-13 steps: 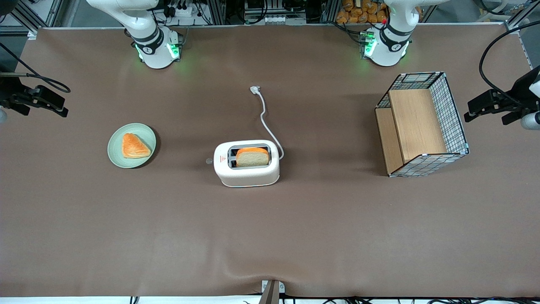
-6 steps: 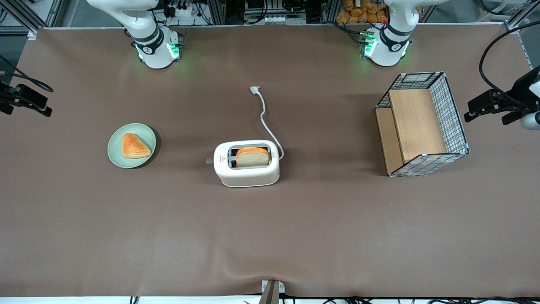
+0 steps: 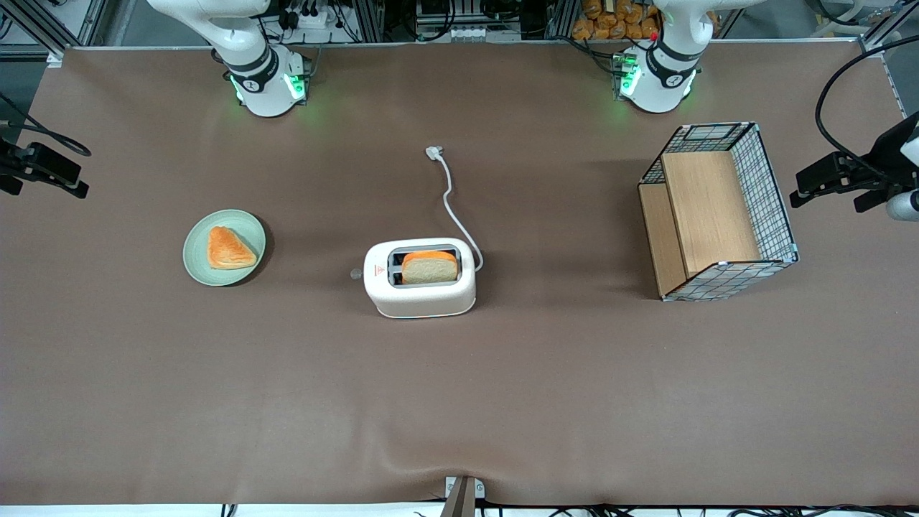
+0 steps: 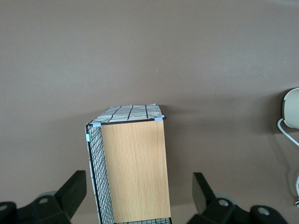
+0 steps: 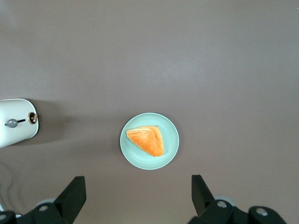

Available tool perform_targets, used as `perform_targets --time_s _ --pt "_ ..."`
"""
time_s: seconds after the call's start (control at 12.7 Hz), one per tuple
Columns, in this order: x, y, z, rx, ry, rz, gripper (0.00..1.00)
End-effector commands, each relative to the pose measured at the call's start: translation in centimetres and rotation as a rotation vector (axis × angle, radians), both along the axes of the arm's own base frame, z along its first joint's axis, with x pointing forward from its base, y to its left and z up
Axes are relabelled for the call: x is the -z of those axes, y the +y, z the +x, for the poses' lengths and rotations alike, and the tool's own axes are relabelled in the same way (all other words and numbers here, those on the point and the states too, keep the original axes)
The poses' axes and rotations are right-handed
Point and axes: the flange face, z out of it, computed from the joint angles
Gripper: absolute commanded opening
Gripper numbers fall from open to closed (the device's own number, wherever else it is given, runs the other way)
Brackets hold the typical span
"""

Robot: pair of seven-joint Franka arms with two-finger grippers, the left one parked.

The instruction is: Press toaster button with right arm

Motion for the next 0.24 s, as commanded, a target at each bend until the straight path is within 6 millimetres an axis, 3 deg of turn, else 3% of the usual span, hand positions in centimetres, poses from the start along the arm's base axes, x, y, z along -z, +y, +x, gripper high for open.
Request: perform_targets --time_s 0.0,0.16 --pt "-0.49 -0.34 -0.1 -0.01 -0.007 -0.008 1.0" --pt "-0.47 -0.34 -0.12 -0.01 -0.005 -0.008 1.0"
